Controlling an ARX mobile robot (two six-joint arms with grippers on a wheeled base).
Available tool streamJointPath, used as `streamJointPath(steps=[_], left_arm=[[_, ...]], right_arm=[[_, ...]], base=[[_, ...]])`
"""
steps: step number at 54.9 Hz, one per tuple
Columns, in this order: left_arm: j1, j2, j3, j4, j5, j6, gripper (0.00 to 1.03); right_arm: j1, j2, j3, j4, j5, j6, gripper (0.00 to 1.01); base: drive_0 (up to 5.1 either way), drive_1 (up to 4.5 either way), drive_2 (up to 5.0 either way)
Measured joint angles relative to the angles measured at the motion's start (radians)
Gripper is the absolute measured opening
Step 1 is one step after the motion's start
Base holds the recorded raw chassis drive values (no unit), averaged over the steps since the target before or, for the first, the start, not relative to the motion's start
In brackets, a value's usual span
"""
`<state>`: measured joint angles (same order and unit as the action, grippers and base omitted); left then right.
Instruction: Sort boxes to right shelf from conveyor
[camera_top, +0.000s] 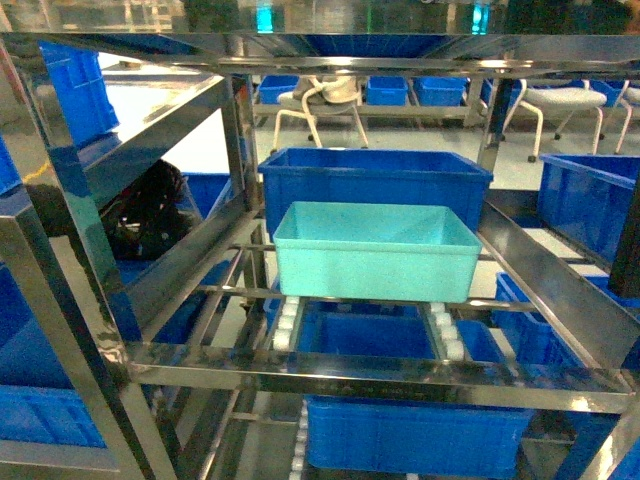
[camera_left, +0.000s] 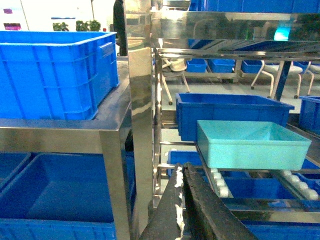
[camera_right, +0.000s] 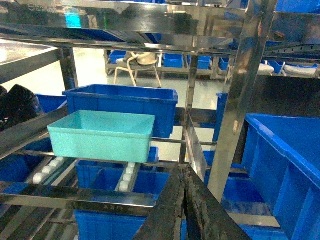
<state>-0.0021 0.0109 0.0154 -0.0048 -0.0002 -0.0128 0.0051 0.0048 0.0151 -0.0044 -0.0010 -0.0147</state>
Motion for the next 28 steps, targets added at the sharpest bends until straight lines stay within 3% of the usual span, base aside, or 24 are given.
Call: streamJointPath(steps=[3,7,17,19,28], left_arm=[[0.0,0.0,0.0,0.0,0.0,-0.001,0.03],[0.0,0.0,0.0,0.0,0.0,0.0,0.56],[0.0,0.0,0.0,0.0,0.0,0.0,0.96],[0.0,0.0,0.0,0.0,0.0,0.001,1.0],[0.0,0.0,0.0,0.0,0.0,0.002,0.98]], right_arm=[[0.0,0.0,0.0,0.0,0.0,0.0,0.05],[0.0,0.0,0.0,0.0,0.0,0.0,0.58],[0.0,0.0,0.0,0.0,0.0,0.0,0.98],[0.0,0.0,0.0,0.0,0.0,0.0,1.0],[0.0,0.0,0.0,0.0,0.0,0.0,0.98]], base=[[0.0,0.0,0.0],[0.0,0.0,0.0],[0.0,0.0,0.0],[0.0,0.0,0.0],[0.0,0.0,0.0]])
